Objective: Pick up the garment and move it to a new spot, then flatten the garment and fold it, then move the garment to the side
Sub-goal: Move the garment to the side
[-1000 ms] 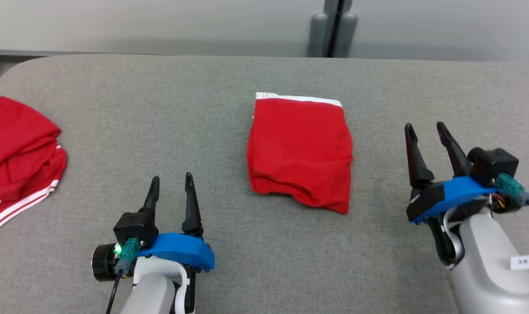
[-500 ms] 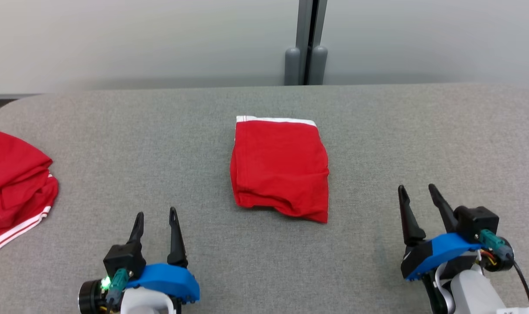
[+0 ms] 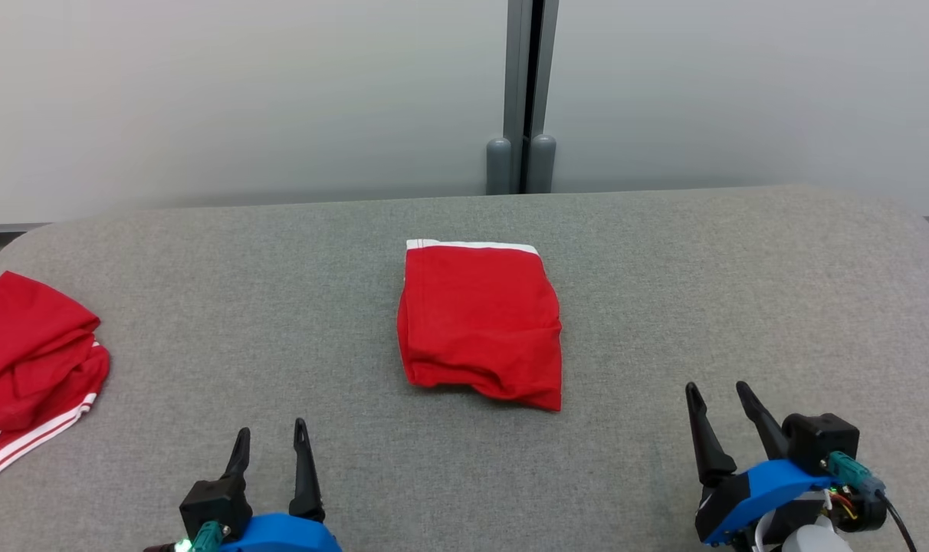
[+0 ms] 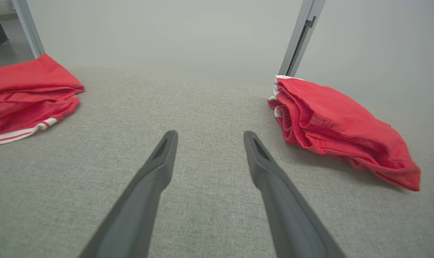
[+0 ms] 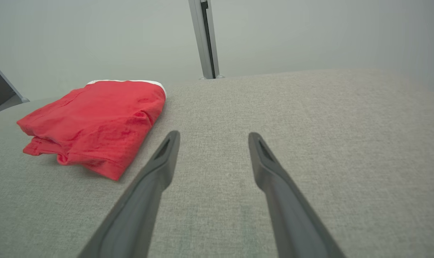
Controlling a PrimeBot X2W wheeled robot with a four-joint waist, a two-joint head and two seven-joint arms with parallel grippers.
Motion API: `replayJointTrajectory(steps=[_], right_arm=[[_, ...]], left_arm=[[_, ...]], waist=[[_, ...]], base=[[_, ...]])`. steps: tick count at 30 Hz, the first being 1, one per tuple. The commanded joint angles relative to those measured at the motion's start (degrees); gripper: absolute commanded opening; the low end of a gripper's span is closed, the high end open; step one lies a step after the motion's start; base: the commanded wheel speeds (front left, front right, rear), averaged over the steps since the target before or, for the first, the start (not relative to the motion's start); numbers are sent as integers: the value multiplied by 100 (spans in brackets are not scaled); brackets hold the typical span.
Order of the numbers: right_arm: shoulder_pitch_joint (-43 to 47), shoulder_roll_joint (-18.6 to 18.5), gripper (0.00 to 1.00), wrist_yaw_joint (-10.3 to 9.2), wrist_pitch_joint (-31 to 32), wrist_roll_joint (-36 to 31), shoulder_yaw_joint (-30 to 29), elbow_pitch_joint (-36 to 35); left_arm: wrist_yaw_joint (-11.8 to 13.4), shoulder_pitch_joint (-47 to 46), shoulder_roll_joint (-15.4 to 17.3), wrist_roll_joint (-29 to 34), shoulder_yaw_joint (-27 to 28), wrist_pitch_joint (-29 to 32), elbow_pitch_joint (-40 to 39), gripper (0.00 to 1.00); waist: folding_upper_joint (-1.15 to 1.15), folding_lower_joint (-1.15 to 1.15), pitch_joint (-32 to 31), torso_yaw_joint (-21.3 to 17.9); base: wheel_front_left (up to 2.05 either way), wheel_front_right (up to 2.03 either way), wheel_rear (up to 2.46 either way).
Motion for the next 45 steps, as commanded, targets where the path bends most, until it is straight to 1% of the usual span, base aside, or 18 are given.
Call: replayJointTrajectory(steps=[1,4,10,16,20,23,26,29,33,34,35,36,37,40,44,45], right_arm=[[126,-3,100,1,-21,73,15,23],[104,-3,100,1,-21,54,31,25],[-37,-3,100,2,-21,192,60,98],[-476,-3,100,2,-21,142,153,167],[-982,-9,100,1,-20,153,316,353],[-1405,-9,100,1,-20,171,406,603],[-1773,-13,100,2,-21,165,369,929],[-2041,-39,100,1,-21,117,246,1311],[-2222,-47,100,1,-20,92,-44,1767],[-2248,-45,92,1,-16,81,-100,1882],[-2245,-38,41,1,-4,72,-118,1969],[-2223,-33,2,1,-5,116,-150,2074],[-2218,-29,0,1,0,132,-146,2160],[-2263,-23,0,1,10,199,-106,2171],[-2240,-39,0,1,-9,267,-126,1771],[-2240,-39,0,1,-9,267,-126,1771]], left_arm=[[-20,9,1,15,-4,-17,-69,100],[5,15,0,26,-22,-16,-122,100],[-28,-127,0,44,-101,-17,-185,100],[23,-358,4,-17,-399,-16,-274,100],[98,-537,2,-96,-617,-16,-327,100],[116,-644,0,-139,-756,-17,-342,100],[170,-741,-1,-178,-873,-16,-372,100],[176,-815,-2,-213,-1006,-16,-403,100],[209,-833,0,-239,-1052,-17,-440,100],[219,-804,-1,-244,-1061,-17,-452,100],[229,-780,-2,-251,-1070,-16,-458,100],[224,-771,-1,-254,-1070,-16,-459,100],[223,-771,-2,-244,-1069,-16,-458,100],[234,-821,0,-245,-1060,-17,-444,100],[201,-850,-1,-184,-1039,-17,-422,100],[201,-850,-1,-184,-1039,-17,-422,100]], waist=[[1,1,2,10],[1,1,14,40],[1,1,180,185],[1,1,680,513],[1,1,1050,795],[1,1,1266,996],[1,1,1438,1184],[1,1,1554,1358],[1,1,1625,1459],[1,1,1632,1467],[1,1,1644,1472],[1,1,1654,1473],[1,1,1660,1469],[1,1,1672,1422],[1,1,1590,1255],[1,1,1590,1255]], base=[[0,0,0],[0,0,0],[0,0,0],[0,0,0],[0,0,0],[0,0,0],[0,0,0],[0,0,0],[0,0,0],[0,0,0],[0,0,0],[0,0,0],[0,0,0],[0,0,0],[0,0,0],[0,0,0]])
